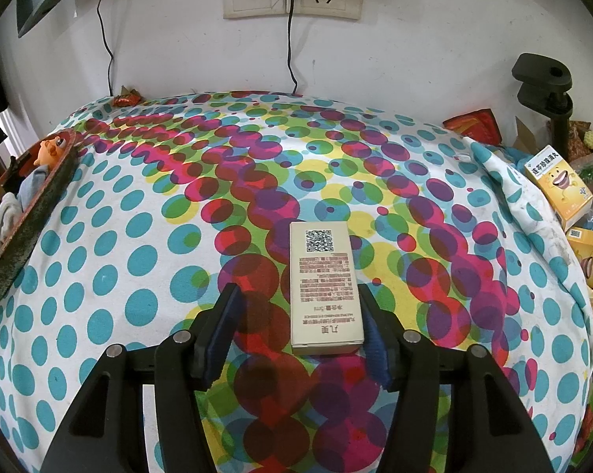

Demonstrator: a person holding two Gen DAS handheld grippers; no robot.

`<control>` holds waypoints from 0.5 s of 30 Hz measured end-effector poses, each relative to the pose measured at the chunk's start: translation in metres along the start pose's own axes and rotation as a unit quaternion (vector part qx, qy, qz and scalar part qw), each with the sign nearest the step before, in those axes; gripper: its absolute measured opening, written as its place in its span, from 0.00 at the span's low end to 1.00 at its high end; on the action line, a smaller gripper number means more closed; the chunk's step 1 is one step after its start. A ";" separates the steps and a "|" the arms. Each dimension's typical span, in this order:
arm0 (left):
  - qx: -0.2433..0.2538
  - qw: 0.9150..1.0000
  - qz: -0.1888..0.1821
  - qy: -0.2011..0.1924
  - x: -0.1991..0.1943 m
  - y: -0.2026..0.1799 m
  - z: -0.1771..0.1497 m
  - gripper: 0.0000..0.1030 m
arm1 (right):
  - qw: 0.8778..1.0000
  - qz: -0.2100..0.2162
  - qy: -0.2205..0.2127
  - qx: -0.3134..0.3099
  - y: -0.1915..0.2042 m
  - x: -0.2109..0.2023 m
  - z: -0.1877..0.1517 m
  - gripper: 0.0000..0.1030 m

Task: Organize objects
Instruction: 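Lower the MARUBI box onto the tray and open the left gripper, then lift the left gripper away from the tray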

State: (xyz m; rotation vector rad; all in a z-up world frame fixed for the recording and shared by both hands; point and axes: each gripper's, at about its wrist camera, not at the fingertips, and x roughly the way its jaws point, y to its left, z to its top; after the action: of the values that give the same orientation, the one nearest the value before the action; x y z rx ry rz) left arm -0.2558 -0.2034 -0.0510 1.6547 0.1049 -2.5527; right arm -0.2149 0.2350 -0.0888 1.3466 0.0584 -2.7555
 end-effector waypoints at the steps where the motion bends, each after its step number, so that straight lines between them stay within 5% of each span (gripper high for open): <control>1: -0.005 1.000 -0.002 0.001 0.000 0.001 0.000 0.57 | 1.000 0.000 0.000 0.000 -0.001 0.000 0.001 0.55; 15: -0.005 1.000 0.001 -0.002 -0.026 -0.001 -0.012 0.67 | 1.000 -0.002 0.001 0.001 -0.002 0.001 0.002 0.58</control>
State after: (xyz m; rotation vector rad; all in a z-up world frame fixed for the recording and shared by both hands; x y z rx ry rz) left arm -0.2351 -0.1996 -0.0324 1.6458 0.1158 -2.5486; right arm -0.2169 0.2366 -0.0883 1.3512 0.0587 -2.7586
